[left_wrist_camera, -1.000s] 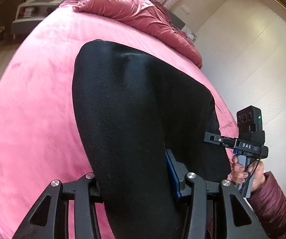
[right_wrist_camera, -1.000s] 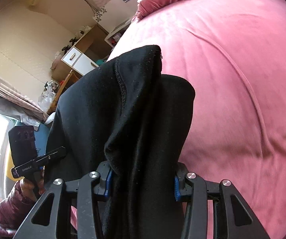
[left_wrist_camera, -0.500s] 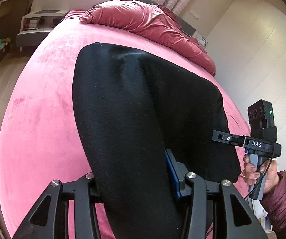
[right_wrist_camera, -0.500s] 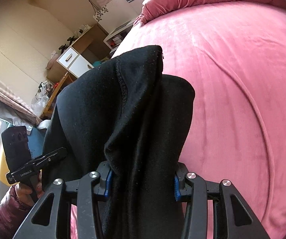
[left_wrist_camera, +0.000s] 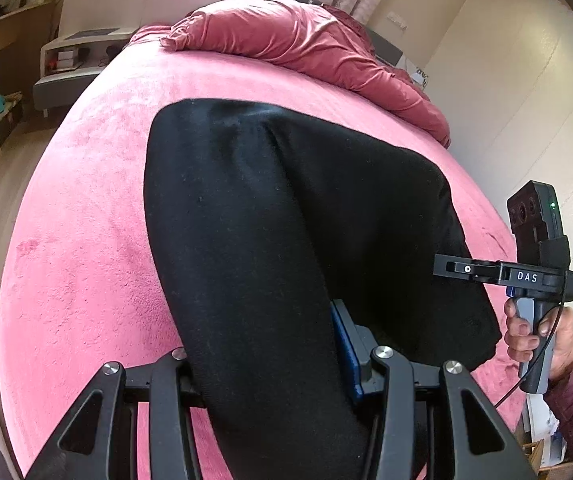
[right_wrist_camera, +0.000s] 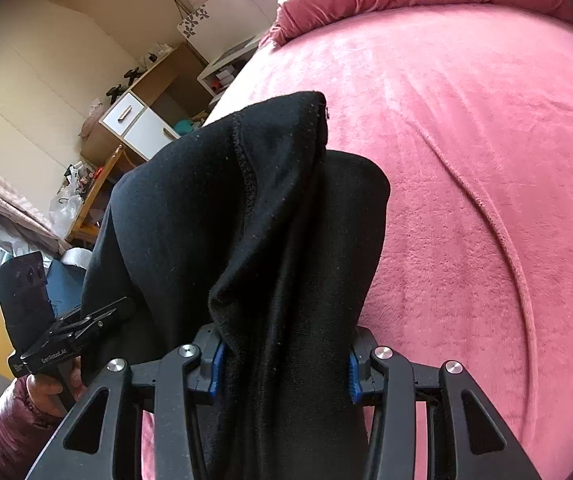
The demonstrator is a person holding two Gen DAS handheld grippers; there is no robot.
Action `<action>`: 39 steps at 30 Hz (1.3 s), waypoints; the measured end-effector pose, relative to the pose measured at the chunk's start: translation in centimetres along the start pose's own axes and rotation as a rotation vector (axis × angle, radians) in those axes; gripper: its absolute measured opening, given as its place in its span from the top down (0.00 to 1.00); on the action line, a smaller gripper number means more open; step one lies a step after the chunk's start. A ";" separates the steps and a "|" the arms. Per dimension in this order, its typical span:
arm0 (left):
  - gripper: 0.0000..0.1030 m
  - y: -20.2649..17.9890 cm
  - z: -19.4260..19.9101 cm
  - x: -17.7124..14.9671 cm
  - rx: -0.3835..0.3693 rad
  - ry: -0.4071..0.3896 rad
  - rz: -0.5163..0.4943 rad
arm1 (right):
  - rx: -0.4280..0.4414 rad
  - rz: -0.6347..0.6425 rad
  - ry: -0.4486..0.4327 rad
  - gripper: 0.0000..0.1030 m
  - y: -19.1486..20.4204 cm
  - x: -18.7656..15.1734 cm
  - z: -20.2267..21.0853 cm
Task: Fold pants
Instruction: 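Open the right gripper and release the folded trousers on the bed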
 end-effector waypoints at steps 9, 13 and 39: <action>0.39 1.8 -1.8 -1.5 0.046 0.013 0.066 | 0.026 -0.097 0.030 0.51 -3.0 -0.5 -2.9; 0.32 1.8 -1.4 -1.6 0.099 0.012 0.061 | -0.036 -0.063 0.028 0.40 -2.7 -0.6 -2.6; 0.30 0.2 4.2 -5.8 0.331 -0.058 0.055 | -0.443 0.138 -0.026 0.33 2.9 -5.4 1.2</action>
Point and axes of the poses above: each gripper's, at about its wrist camera, not at the fingertips, and z roughly against the way its jaws point, y to its left, x to its top, the point moved 4 cm from there along -z, roughly the way its jaws point, and after that the axes turned 4 degrees about -y, right-handed, at the moved point
